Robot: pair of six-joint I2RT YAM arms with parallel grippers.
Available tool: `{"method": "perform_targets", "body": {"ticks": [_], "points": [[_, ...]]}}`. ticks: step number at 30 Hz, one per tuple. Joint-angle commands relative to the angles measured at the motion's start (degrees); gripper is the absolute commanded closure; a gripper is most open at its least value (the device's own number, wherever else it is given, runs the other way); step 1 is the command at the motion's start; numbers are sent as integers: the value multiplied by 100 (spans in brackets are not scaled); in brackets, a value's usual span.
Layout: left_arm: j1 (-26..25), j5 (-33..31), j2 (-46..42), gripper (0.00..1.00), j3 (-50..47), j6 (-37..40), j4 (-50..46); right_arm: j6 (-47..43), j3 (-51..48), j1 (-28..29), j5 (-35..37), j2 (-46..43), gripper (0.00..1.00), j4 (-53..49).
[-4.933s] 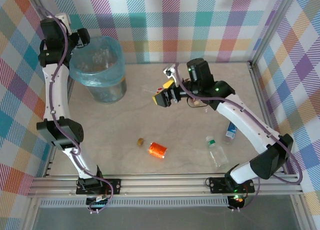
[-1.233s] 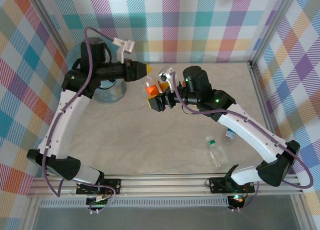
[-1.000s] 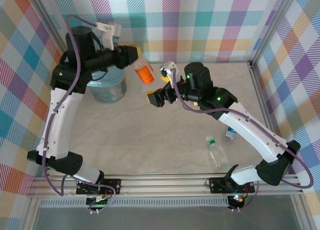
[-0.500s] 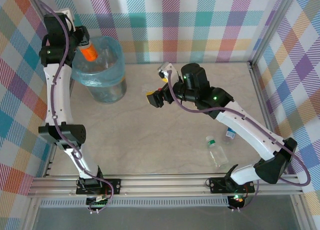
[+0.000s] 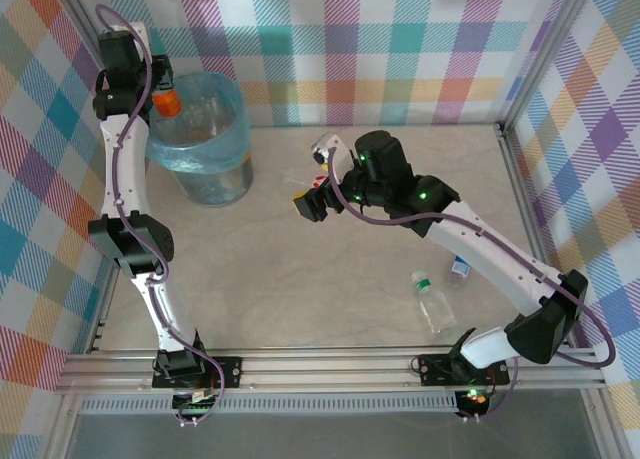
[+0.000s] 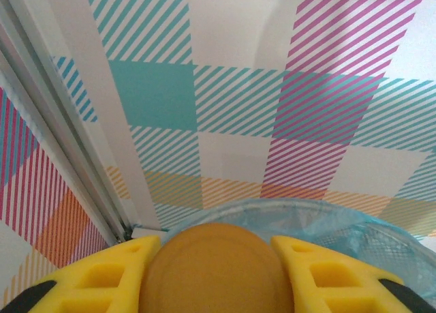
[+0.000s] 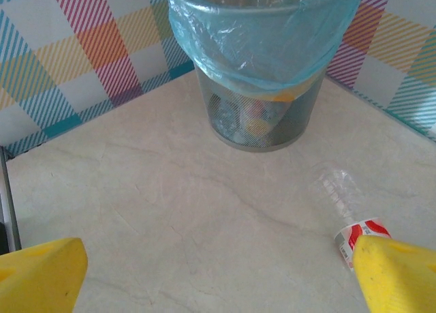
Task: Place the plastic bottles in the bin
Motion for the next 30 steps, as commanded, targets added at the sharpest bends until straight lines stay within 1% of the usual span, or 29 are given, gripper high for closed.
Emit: {"method": "perform_targets", "body": {"ticks": [1,6,14,19,23,25,26,27,28,30], "points": [[4,-31,207,100,-192,257,-303,-115,-65,4,-143,36,0,-45],[4,19,119,100,-695,241,-53,-63,-69,9,-231,64,0,-71],[-35,373,25,100,-504,-187,46,-63,-36,10,-223,53,0,-148],[-188,324,79,100,-375,-39,134,-63,-58,9,-222,84,0,-149],[-241,207,288,97,-403,93,-141,-20,-95,10,-222,90,0,-155],[-235,198,329,90,-468,89,-218,-10,-128,5,-221,89,0,-152],[-235,214,332,80,-489,72,-244,-10,-129,9,-220,96,0,-166],[-241,232,326,67,-481,43,-276,-18,-123,8,-222,114,0,-195],[-234,242,322,59,-468,4,-288,-26,-110,9,-235,128,0,-212],[-234,256,241,46,-423,-110,-282,-36,-47,10,-255,165,0,-266]]}}
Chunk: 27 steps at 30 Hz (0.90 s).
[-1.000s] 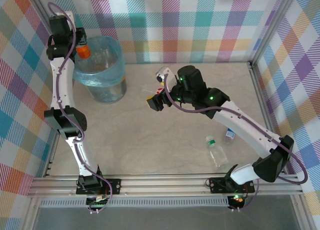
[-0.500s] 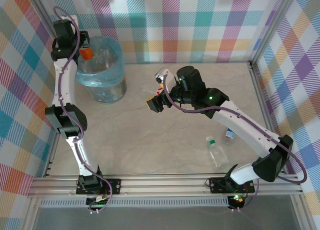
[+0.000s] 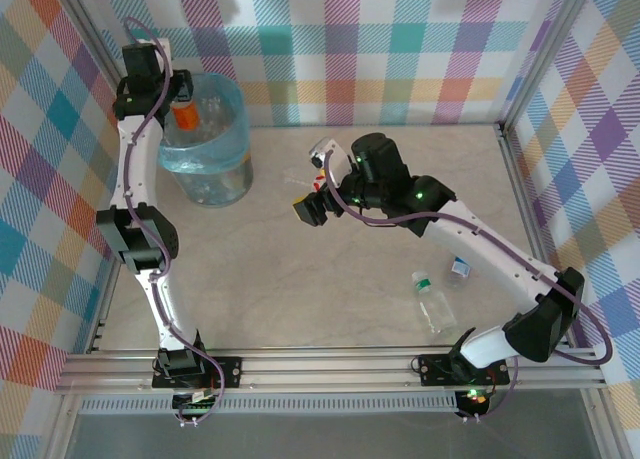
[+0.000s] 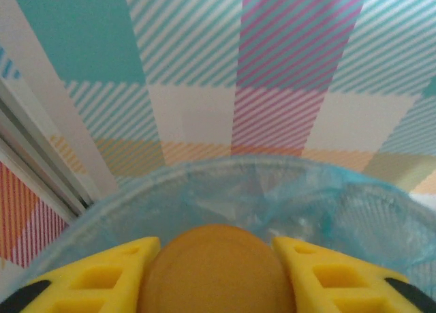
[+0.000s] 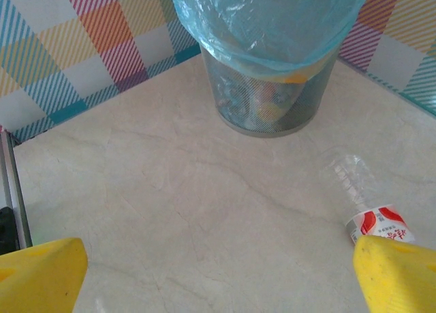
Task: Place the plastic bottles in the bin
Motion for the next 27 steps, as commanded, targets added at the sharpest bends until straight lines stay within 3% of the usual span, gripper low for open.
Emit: {"method": "perform_targets", "body": {"ticks": [1,3,7,15,19,27], "points": [[-4,9,-36,40,77,-129,-301,-41,15,10,-145,96,0,-111],[0,8,-112,34,199,-190,-309,-11,44,5,-172,121,0,-106],[-1,24,-157,32,607,-265,-521,53,63,8,-242,166,0,-94],[-93,107,-130,41,671,-309,-862,131,98,8,-253,259,1,-131],[-180,110,-179,41,787,-419,-1020,149,469,1,75,491,0,-613],[-854,101,-1129,39,522,-266,-1115,-332,1031,-607,185,1055,0,-1575]]}}
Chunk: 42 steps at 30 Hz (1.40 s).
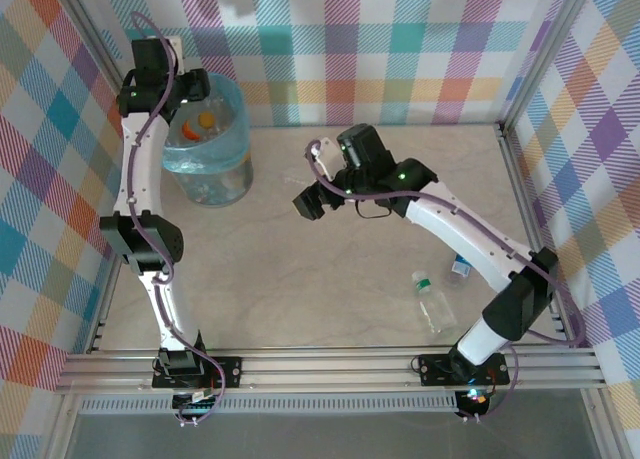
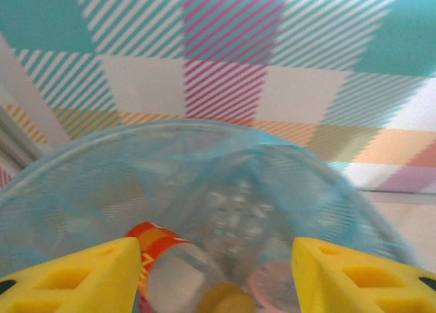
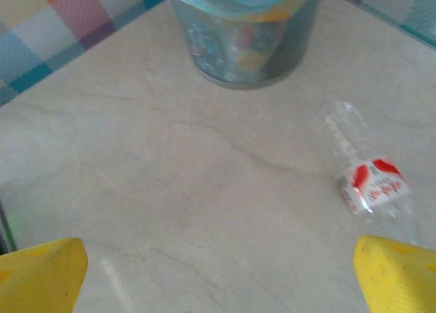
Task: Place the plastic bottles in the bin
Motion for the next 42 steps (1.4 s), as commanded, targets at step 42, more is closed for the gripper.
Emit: {"method": "perform_targets", "body": {"ticks": [42], "points": [[-1499,1549,-4450,34,-5736,-1346,1038,-2251,2987,-920,685,4720,26,-1241]]}}
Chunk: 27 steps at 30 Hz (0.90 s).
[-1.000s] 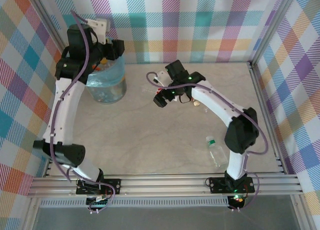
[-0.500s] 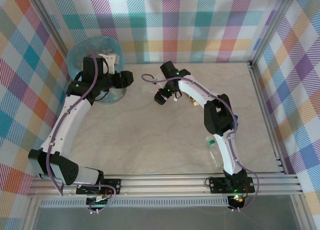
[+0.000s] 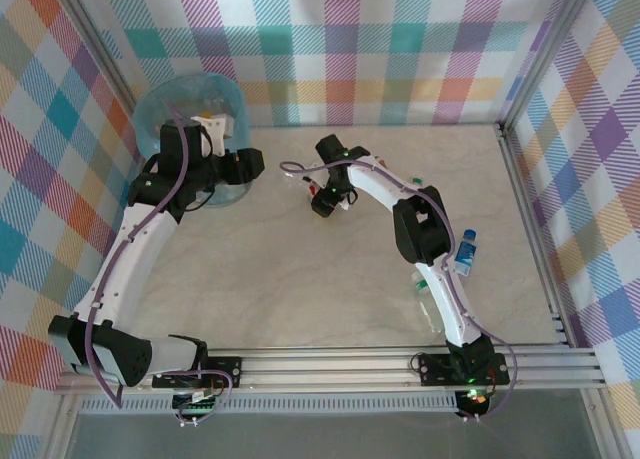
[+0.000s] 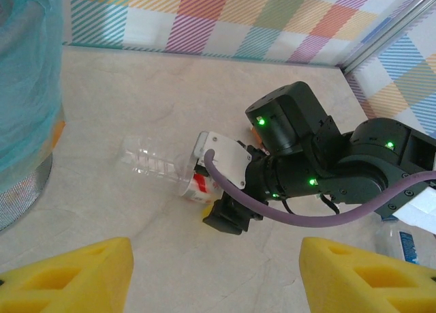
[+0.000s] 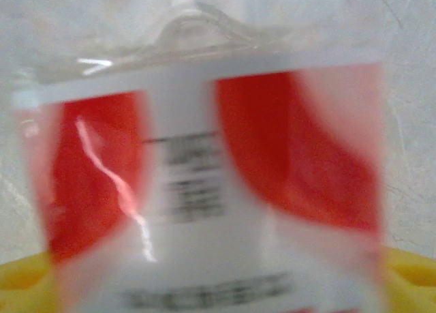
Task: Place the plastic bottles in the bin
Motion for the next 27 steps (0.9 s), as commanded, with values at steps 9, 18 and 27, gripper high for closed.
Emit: {"method": "perform_targets", "body": {"ticks": [9,18,27], "points": [[-89,-126,-74,34,442,73,-162,552,-459,-23,-454,-1379,35,-256],[-80,371,294,11,1554,-383,-164,1531,-2451,-19,-1323,-4141,36,963],[-128,2429,840,11,1973,-1538,735,2180,-3836,5,-2573,-5774,36,2456]]}}
